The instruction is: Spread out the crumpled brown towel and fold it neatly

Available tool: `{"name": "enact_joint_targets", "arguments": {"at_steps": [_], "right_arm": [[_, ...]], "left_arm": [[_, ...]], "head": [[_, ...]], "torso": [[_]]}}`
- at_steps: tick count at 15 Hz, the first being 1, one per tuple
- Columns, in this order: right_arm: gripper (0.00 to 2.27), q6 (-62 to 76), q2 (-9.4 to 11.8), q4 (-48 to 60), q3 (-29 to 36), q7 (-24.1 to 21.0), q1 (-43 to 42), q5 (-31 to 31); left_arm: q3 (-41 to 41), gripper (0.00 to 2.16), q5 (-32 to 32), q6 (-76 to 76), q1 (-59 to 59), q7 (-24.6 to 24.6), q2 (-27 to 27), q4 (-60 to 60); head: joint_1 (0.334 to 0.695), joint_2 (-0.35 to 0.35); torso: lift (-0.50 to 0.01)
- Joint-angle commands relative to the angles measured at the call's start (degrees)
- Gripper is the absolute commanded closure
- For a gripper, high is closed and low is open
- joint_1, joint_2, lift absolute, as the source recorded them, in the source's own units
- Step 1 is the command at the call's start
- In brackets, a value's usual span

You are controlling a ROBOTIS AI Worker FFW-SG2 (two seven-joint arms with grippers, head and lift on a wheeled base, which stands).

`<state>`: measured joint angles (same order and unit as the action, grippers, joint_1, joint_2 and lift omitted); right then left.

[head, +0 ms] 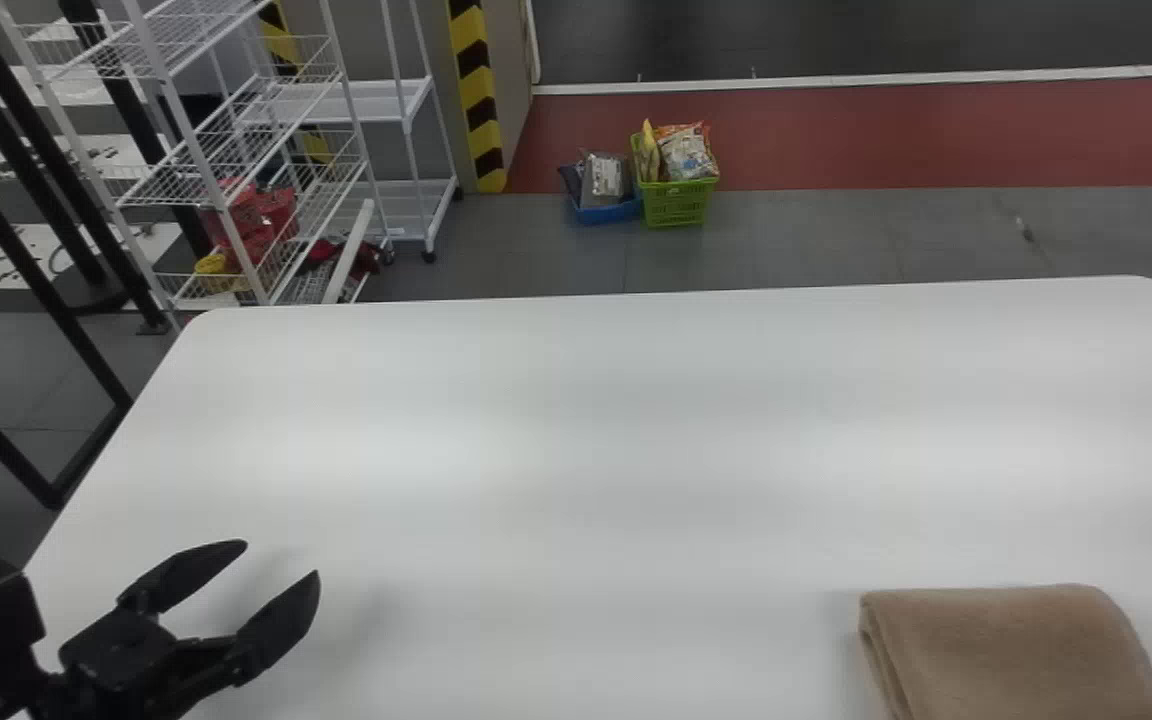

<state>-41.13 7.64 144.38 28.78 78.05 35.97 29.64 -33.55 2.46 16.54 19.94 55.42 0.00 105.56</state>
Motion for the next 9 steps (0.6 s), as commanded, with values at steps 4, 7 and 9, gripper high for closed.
{"name": "enact_joint_targets", "arguments": {"at_steps": [4, 7, 9], "right_arm": [[1.42, 4.3, 1.7, -7.7, 5.1, 0.3, -1.2, 0.5], [1.42, 6.5, 1.8, -10.7, 3.9, 0.3, -1.8, 3.1], [1.42, 7.6, 1.8, -12.2, 1.7, 0.3, -1.8, 5.6]], "left_arm": [[0.7, 0.08, -0.4, -0.1, -0.2, -0.2, -0.1, -0.1], [0.7, 0.08, -0.4, -0.1, -0.2, -0.2, -0.1, -0.2], [0.7, 0.08, -0.4, -0.1, -0.2, -0.3, -0.1, -0.3]], "head": [[0.695, -0.009], [0.695, -0.06], [0.695, -0.066]], "torso": [[-0.128], [-0.128], [-0.128]]}}
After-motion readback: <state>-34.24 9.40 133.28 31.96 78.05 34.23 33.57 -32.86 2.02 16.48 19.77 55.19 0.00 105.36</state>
